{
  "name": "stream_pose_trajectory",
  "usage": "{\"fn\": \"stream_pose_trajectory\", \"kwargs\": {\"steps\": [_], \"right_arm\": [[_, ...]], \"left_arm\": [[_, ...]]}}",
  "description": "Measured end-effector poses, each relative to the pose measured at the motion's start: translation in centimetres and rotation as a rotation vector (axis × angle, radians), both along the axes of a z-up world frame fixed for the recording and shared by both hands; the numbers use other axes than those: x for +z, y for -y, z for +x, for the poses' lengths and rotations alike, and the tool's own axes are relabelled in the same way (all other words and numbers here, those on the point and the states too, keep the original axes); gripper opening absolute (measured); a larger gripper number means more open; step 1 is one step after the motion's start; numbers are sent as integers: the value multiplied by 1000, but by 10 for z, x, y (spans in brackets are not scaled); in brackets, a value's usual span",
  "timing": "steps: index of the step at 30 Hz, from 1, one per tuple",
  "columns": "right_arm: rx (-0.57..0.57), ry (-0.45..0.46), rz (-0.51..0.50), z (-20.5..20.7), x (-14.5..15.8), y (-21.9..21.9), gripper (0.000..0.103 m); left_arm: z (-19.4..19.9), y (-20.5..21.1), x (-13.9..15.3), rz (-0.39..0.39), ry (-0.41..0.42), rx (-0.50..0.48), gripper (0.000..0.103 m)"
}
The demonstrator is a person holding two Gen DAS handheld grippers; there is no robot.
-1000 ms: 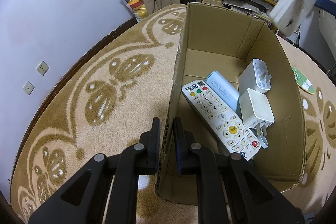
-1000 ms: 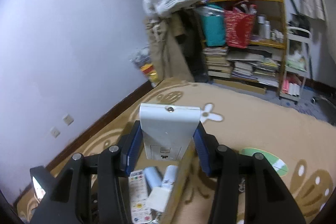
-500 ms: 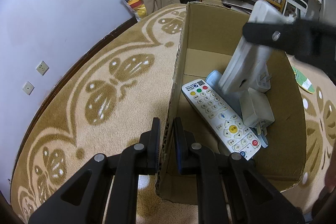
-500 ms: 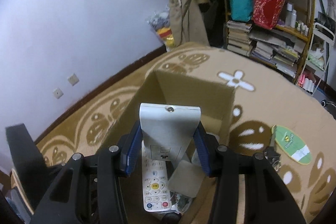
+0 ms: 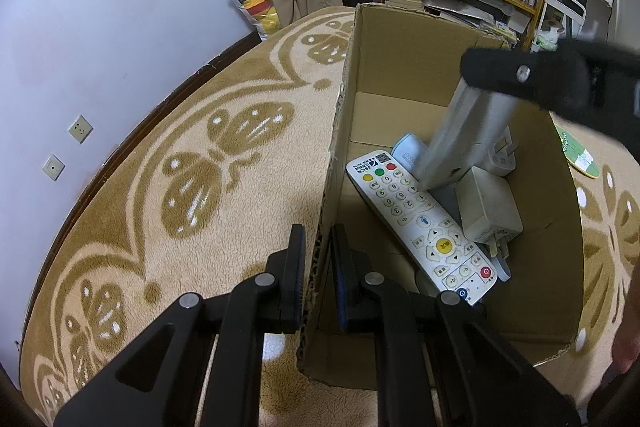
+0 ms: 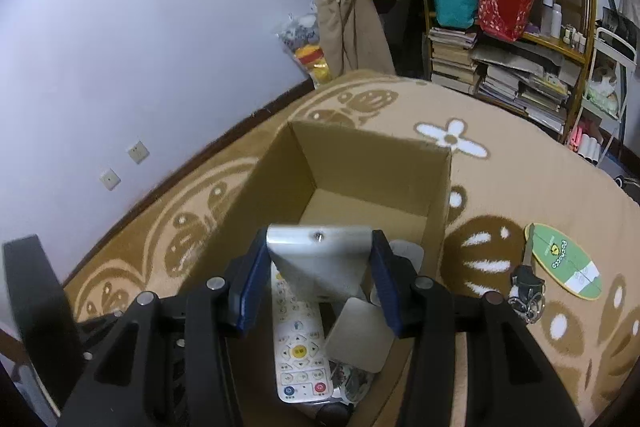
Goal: Organize rigid objects
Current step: 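Lower the adapter into the box and open the right tool, then move the right tool to the key ring and grasp it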
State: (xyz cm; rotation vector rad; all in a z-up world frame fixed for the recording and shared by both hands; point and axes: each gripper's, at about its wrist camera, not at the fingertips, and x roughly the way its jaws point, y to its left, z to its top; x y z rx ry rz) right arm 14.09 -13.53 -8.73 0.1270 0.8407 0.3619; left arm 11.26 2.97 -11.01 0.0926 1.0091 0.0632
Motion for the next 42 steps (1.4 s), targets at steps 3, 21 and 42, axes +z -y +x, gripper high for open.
{"fn": "stream_pose_trajectory", "kwargs": {"steps": [3, 21, 42], "right_arm": [[-7, 11, -1, 0, 5, 1, 55], [-106, 94, 4, -4, 34, 36, 90], [-335, -1, -20, 9, -6, 119, 90]], "left_arm": [[0, 0, 0, 1, 0, 1, 13], [-1, 0, 1, 7, 0, -1, 13], [-1, 1, 1, 6, 0, 0, 13]]}}
